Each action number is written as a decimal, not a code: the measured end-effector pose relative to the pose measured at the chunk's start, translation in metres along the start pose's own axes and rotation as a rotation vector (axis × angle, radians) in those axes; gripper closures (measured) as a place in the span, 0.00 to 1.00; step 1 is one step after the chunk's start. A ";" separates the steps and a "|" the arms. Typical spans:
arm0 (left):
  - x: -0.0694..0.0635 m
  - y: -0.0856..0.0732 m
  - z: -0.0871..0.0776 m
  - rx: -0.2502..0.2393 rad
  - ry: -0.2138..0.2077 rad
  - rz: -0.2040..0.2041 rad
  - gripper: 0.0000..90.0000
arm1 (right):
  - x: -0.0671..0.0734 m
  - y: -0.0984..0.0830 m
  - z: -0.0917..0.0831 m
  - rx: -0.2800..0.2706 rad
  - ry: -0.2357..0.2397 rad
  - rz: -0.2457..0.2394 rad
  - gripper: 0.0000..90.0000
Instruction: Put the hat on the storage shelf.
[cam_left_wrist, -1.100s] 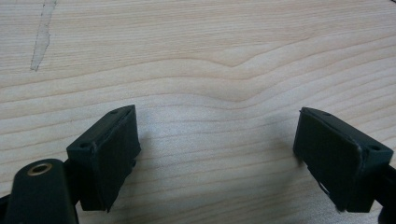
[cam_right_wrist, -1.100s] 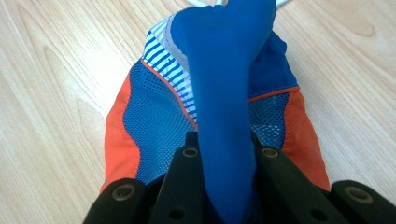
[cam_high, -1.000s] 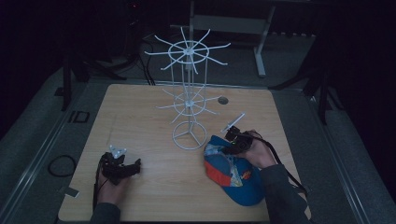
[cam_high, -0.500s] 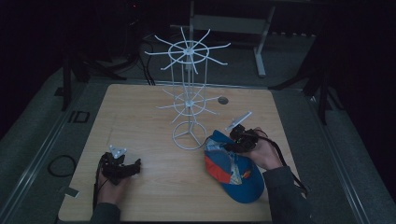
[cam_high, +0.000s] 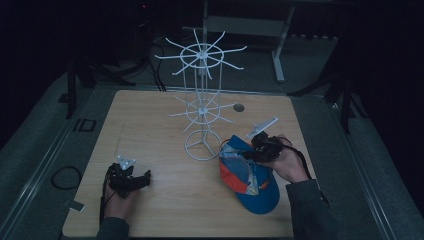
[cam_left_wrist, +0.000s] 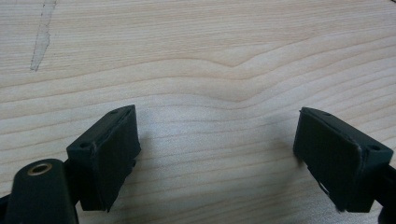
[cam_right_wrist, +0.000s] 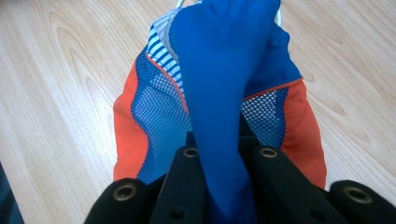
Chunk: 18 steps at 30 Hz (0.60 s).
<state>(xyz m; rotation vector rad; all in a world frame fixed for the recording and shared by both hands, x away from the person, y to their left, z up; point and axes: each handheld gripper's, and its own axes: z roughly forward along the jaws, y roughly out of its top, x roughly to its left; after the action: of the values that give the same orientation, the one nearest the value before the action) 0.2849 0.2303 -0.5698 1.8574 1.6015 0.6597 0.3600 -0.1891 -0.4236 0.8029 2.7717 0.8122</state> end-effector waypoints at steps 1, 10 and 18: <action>0.000 0.000 0.000 0.000 0.000 0.000 0.16 | 0.000 0.000 -0.001 -0.003 -0.001 0.001 0.98; 0.000 0.000 0.000 0.000 0.000 0.000 0.16 | 0.002 0.000 -0.006 -0.018 -0.010 -0.007 0.98; 0.000 0.000 0.000 0.002 -0.001 0.000 0.16 | 0.001 0.000 -0.017 -0.053 -0.023 -0.004 0.98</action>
<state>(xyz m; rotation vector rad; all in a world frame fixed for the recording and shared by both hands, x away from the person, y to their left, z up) 0.2848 0.2303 -0.5696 1.8585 1.6026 0.6572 0.3541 -0.1960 -0.4096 0.7919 2.7190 0.8663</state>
